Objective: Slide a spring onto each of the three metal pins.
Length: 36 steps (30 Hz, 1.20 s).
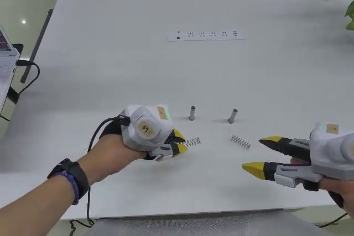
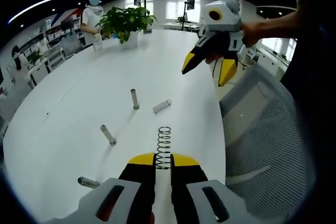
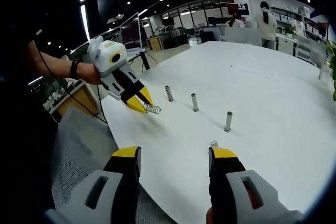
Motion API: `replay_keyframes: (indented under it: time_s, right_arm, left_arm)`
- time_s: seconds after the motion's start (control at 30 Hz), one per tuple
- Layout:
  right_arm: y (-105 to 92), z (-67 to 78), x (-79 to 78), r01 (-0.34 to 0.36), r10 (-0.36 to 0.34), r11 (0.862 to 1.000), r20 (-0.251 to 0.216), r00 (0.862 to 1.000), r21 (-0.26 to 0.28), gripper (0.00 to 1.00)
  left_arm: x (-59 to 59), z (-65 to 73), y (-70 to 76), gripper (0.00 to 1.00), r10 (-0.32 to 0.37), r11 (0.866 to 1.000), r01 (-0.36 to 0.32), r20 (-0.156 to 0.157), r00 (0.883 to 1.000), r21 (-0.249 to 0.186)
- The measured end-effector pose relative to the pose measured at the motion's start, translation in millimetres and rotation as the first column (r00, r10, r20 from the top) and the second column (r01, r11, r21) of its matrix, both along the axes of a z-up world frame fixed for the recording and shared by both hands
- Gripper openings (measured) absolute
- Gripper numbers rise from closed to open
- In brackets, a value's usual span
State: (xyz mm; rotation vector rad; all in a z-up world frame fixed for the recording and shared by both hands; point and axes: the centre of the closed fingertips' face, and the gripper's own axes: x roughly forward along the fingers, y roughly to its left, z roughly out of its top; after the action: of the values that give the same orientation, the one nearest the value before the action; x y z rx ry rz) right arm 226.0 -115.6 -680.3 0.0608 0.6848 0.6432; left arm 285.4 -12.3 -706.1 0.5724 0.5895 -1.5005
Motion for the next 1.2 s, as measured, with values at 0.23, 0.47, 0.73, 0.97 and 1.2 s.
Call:
replay_keyframes:
  time_s: [0.23, 0.47, 0.73, 0.97, 1.2]
  right_arm:
    - [10.7, 3.7, 2.5, -0.041, 0.041, 0.999, 0.006, 0.999, 0.011, 0.49]
    - [25.0, 7.4, 6.3, -0.095, 0.094, 0.995, 0.019, 0.995, 0.025, 0.44]
    - [44.9, 15.0, 6.5, -0.164, 0.162, 0.985, 0.038, 0.986, 0.052, 0.38]
    - [55.0, 23.7, 2.6, -0.205, 0.201, 0.975, 0.056, 0.978, 0.082, 0.32]
    - [62.6, 40.2, -1.2, -0.242, 0.233, 0.964, 0.086, 0.969, 0.114, 0.23]
  left_arm:
    - [-11.7, 10.0, -9.8, 0.02, -0.023, 0.999, 0.022, -0.003, 1.000, -0.028]
    - [-21.7, 22.6, -19.2, 0.02, -0.054, 0.997, 0.055, 0.003, 0.999, -0.052]
    - [-35.5, 38.6, -29.9, 0.02, -0.104, 0.992, 0.105, 0.024, 0.994, -0.076]
    - [-45.3, 51.8, -37.3, 0.02, -0.147, 0.984, 0.151, 0.051, 0.988, -0.091]
    - [-55.6, 62.9, -41.7, 0.02, -0.197, 0.975, 0.205, 0.089, 0.976, -0.090]
